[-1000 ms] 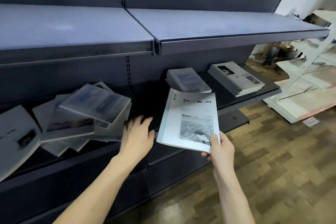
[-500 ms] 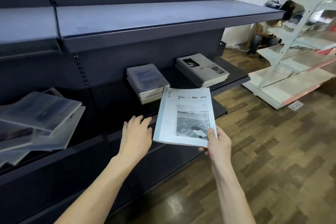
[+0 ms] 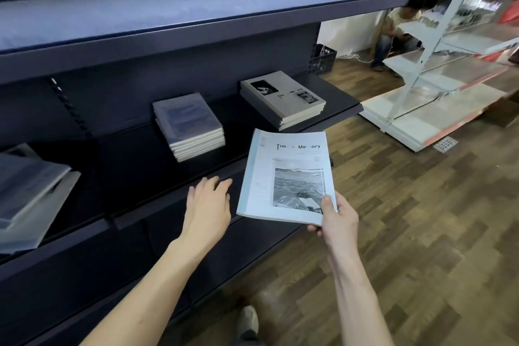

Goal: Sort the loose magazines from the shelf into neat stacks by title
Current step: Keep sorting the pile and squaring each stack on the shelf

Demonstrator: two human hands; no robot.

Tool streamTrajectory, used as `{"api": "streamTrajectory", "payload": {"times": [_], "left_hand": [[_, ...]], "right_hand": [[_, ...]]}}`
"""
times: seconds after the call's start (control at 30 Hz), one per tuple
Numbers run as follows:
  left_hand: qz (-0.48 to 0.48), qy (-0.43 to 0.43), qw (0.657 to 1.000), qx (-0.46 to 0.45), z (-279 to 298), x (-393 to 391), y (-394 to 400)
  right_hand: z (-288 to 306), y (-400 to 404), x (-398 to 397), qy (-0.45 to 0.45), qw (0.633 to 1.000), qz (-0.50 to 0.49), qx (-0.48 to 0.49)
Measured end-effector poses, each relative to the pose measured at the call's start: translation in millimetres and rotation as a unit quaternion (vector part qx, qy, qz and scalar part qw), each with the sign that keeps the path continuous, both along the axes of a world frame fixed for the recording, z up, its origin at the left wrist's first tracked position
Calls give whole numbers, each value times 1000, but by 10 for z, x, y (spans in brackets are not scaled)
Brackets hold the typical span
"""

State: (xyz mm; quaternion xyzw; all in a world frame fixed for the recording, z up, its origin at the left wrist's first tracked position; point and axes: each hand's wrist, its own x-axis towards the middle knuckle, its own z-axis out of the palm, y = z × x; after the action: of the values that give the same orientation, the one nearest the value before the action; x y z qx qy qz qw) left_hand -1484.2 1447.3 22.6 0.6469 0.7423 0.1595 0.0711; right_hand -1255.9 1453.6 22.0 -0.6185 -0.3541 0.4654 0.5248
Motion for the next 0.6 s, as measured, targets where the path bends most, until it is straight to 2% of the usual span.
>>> {"api": "streamTrajectory", "payload": {"times": [0.33, 0.6], "left_hand": [[-10, -7, 1000, 6, -152, 331, 852], [6, -32, 999, 0, -265, 431, 1624]], "right_hand": [[-13, 767, 329, -21, 1000, -4, -6], [116, 1506, 652, -74, 993, 86, -6]]}}
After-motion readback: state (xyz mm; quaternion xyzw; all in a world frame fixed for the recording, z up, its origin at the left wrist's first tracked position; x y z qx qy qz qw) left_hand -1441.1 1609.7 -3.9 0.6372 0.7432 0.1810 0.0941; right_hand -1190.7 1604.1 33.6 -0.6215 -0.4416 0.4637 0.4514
